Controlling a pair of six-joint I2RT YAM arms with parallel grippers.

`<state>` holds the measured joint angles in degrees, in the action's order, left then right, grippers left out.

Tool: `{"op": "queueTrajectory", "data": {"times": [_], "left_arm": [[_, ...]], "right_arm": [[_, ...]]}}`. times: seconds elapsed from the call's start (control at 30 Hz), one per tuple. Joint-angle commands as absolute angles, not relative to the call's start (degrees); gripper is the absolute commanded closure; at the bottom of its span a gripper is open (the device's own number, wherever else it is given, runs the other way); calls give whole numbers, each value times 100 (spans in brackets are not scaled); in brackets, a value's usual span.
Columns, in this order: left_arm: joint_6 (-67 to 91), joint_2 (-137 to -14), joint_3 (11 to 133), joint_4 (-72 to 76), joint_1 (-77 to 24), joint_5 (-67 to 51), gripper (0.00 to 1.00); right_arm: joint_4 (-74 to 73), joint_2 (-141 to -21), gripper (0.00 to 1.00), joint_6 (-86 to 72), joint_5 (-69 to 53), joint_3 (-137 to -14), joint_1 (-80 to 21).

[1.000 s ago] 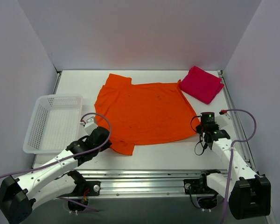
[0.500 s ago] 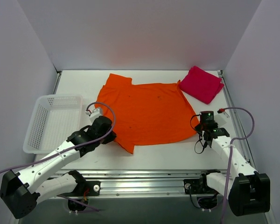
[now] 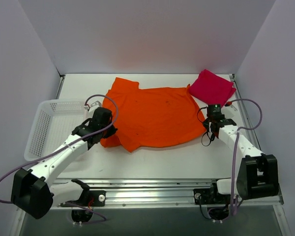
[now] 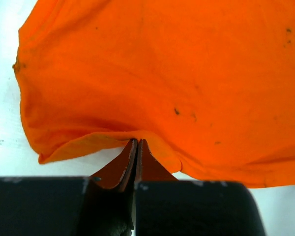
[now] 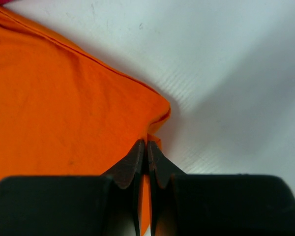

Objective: Fold and stack the t-shirts
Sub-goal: Fold the flattened tshirt in 1/3 of the way

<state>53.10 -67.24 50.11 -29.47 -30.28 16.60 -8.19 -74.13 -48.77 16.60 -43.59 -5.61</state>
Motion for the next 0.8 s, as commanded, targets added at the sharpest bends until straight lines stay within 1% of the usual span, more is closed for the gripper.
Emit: {"op": "queueTrajectory", "data": {"times": [0.0,0.17,0.43,0.7,0.73,0.77], "left_arm": [[4966,-7100,5422,-2356,-2656,1232,98],[4755,-8085,6001,-2005,-2347,695,98],[4605,-9350,6846,-1802,-2057,343,98],[4421,-10659,7962,-1995,-1644,0,98],[4395,-10774,8111,-1952,-1626,0,96],[4377,-10888,8191,-1942,-1600,-61,91]], "right_arm": [[-809,-7856,100,-4869,1977,-4824,-536],[-843,-8463,100,-4913,1986,-5255,-536],[-888,-9562,100,-5089,2171,-6037,-554],[-1256,-10801,100,-5326,2601,-7057,-554],[-1309,-10897,100,-5344,2662,-7110,-554],[-1327,-10977,100,-5379,2663,-7250,-536]]}}
